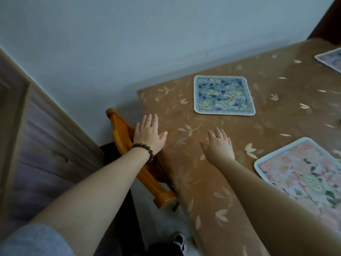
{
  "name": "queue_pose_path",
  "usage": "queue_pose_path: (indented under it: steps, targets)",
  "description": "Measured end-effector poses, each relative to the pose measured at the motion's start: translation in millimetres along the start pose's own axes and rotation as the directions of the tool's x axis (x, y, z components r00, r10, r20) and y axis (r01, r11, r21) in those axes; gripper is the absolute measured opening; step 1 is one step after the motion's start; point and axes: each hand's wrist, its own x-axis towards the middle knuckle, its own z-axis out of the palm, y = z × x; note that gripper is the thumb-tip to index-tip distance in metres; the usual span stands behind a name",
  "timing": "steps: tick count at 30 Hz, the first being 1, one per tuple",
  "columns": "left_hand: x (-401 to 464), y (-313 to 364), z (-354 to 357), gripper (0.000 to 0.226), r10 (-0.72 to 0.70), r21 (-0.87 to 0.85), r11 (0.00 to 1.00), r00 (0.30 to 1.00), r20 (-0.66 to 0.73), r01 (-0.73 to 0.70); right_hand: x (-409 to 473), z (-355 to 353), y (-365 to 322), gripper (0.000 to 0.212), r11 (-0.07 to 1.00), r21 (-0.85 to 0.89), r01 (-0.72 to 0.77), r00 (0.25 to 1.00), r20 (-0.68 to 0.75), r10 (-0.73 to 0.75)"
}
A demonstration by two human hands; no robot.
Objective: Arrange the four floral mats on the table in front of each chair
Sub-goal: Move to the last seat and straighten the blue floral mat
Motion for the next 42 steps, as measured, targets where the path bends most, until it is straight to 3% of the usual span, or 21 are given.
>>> queue_pose_path:
  steps: [11, 21, 25, 29, 36, 42]
  targets:
    - [120, 33, 11, 0.075, 0.293, -0.03, 0.956, 0.953, 0.075, -0.292, 32, -9, 20, 0.06, 0.947, 0.047, -0.319, 0.943, -0.081, 0.322]
    - [270, 3, 36, 0.076, 0.513, -0.059, 0.858, 0.846, 0.147, -0.511, 121, 28, -55, 0.062, 0.805, 0.15, -0.574, 0.805, -0.08, 0.588]
    - [308, -4, 44, 0.078, 0.594, -0.061, 0.802, 0.783, 0.187, -0.594, 150, 37, -77, 0.06, 0.776, 0.159, -0.611, 0.772, -0.096, 0.628]
    - [338, 1, 59, 0.079, 0.68, -0.064, 0.721, 0.688, 0.253, -0.69, 179, 42, -79, 0.072, 0.753, 0.167, -0.637, 0.751, -0.088, 0.654]
    - [383, 31, 96, 0.08, 0.787, -0.056, 0.565, 0.517, 0.337, -0.823, 237, 66, -60, 0.088, 0.77, 0.141, -0.622, 0.771, -0.063, 0.634]
    - [395, 60, 119, 0.076, 0.833, -0.111, 0.496, 0.437, 0.34, -0.861, 247, 79, -51, 0.068, 0.793, -0.005, -0.61, 0.783, -0.163, 0.601]
